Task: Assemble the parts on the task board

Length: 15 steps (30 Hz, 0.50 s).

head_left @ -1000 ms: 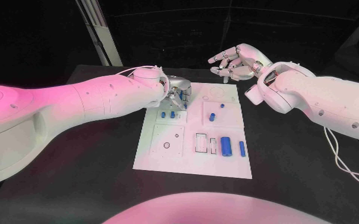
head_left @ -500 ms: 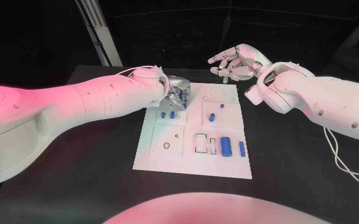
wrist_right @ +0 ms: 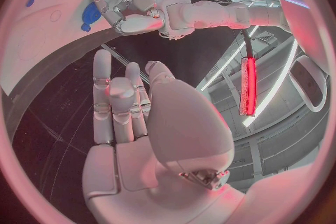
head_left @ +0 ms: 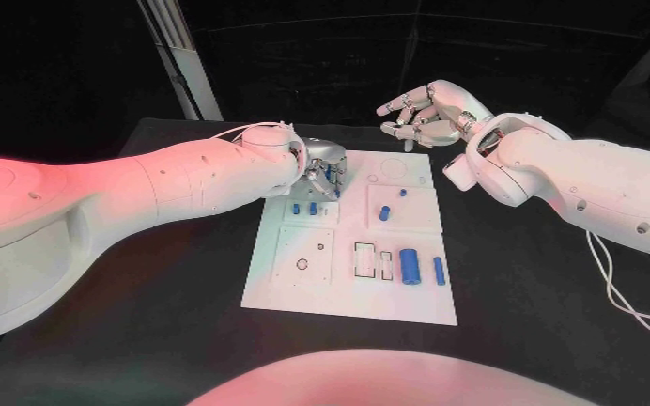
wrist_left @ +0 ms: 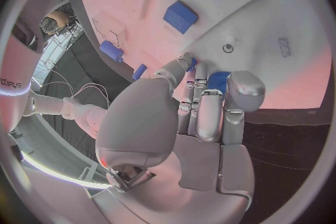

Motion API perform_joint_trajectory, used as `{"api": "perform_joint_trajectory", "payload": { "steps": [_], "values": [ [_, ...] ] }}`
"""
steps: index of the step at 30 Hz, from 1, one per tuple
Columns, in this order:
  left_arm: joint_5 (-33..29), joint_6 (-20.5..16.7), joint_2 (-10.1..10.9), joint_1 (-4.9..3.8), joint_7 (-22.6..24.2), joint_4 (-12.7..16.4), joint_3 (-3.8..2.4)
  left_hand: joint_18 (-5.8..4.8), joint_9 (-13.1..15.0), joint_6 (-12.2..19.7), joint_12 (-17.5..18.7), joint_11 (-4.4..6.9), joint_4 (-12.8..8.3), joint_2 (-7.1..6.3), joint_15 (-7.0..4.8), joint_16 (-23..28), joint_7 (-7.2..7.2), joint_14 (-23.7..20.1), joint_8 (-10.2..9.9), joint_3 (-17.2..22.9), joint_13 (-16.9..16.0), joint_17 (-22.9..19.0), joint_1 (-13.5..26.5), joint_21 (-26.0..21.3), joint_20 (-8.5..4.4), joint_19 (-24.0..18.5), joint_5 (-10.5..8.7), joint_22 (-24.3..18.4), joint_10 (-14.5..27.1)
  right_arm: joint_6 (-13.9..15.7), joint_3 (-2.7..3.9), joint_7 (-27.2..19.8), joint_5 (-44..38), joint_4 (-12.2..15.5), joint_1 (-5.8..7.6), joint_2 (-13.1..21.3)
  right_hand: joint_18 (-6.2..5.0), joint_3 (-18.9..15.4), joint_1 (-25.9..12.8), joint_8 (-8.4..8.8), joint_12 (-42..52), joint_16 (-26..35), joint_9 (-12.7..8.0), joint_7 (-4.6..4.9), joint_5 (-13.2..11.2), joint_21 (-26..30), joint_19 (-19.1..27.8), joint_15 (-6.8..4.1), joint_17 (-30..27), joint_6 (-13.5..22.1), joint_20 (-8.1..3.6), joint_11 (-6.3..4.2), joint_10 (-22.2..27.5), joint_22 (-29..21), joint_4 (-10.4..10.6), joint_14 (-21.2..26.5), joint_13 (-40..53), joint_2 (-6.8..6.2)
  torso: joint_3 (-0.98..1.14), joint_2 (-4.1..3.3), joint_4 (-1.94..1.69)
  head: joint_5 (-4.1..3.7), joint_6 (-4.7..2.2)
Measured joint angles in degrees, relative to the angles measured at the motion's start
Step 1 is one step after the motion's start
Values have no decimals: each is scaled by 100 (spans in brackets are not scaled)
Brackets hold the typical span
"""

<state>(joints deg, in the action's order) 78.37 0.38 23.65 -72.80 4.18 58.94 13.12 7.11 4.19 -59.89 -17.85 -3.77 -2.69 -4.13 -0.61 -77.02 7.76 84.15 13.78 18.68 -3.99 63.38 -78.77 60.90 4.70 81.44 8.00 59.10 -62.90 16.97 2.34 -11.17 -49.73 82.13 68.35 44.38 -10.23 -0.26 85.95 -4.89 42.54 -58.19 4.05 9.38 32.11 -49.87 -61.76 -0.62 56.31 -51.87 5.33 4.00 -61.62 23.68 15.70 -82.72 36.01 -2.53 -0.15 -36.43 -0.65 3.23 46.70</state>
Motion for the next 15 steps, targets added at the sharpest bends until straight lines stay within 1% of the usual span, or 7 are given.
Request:
{"api": "perform_joint_trajectory", "payload": {
  "steps": [2, 4, 6, 7, 9, 12, 15],
  "values": [
    [0, -45, 18, 8, 25, 10, 3, 0, 0, -20, 18, -12, -18, 0, 0, 0, -20, 0, 0, 19, 8, -10, 0, 12, 0, 0, 0, 25, -29, 0, 0, 0, 0, 1, 0, 0, 0, 0, 0, 0, 0, 0, 0, 0, 0, 0, 0, 0, 6, 0, 0, 0, 0, 0, 0, 0, -1, 0, 0, 1, -1, 1, -6],
    [-1, -96, 44, 18, 52, 29, 5, 0, -1, -34, 34, 1, -25, 0, 0, 0, -6, 0, -1, 56, 13, -36, 0, 50, 0, 0, 0, 52, -41, 0, 0, 0, 0, 3, 0, 3, 0, 0, 0, 0, 0, 0, 0, 0, 0, 0, 0, 0, 6, 0, 0, 0, 0, 0, 0, 0, -1, 0, 0, 1, -1, 3, -14],
    [-1, -162, 87, 29, 86, 64, 9, 0, -3, -74, 51, -17, -46, 0, -20, 1, -9, -20, -5, 77, 12, -56, 0, 73, -12, 12, -1, 82, -74, 0, 0, 0, 0, 3, 0, 5, 0, 0, 0, 0, 0, 0, 0, 0, 0, 0, 0, 0, 5, 0, 0, 0, 0, 0, 0, 0, -1, 0, 0, 1, -1, 3, -16],
    [-2, -190, 109, 34, 100, 83, 11, 0, -2, -73, 55, 1, -62, 0, -21, 1, -9, -21, -7, 100, 8, -72, 0, 97, -19, 19, -1, 100, -100, 0, 0, 0, 0, 4, 0, 6, 0, 0, 0, 0, 0, 0, 0, 0, 0, 0, 0, 0, 5, 0, 0, 0, 0, 0, 0, 0, -1, 0, -1, 2, -1, 3, -18],
    [-3, -265, 174, 44, 132, 141, 17, 0, -1, -107, 75, -10, -91, -1, -21, 1, 2, -20, -17, 155, 2, -102, 0, 122, -20, 19, -1, 135, -129, 0, 0, 0, 0, 5, 0, 11, 0, 0, 0, 0, 0, 0, 0, 0, 0, 0, 0, 0, 5, 0, 0, 0, 0, 0, 0, 0, -1, 0, -2, 3, -1, 3, -21],
    [-7, -375, 289, 51, 170, 246, 19, 0, 4, -125, 100, 8, -128, -1, -21, 1, 1, -20, -43, 223, 3, -123, 0, 160, -19, 19, -1, 177, -152, 0, 0, 0, 0, 6, 0, 17, 0, 0, 0, 0, 0, 0, 0, 0, 0, 0, 0, 0, 5, 0, 0, 0, 0, 0, 0, 0, -1, 0, -2, 4, -1, 3, -32],
    [-17, -465, 390, 51, 198, 354, 12, 0, 4, -128, 147, -12, -155, -1, -21, 1, 4, -20, -82, 276, 3, -132, 0, 172, -20, 19, -1, 203, -171, 0, 0, -1, 0, 7, 0, 25, 0, 0, 0, 0, 0, 0, 0, 0, 0, 0, 0, 0, 5, 0, 0, 0, 0, 0, 0, 0, -1, 0, -1, 7, -1, 12, -38]
  ]
}}
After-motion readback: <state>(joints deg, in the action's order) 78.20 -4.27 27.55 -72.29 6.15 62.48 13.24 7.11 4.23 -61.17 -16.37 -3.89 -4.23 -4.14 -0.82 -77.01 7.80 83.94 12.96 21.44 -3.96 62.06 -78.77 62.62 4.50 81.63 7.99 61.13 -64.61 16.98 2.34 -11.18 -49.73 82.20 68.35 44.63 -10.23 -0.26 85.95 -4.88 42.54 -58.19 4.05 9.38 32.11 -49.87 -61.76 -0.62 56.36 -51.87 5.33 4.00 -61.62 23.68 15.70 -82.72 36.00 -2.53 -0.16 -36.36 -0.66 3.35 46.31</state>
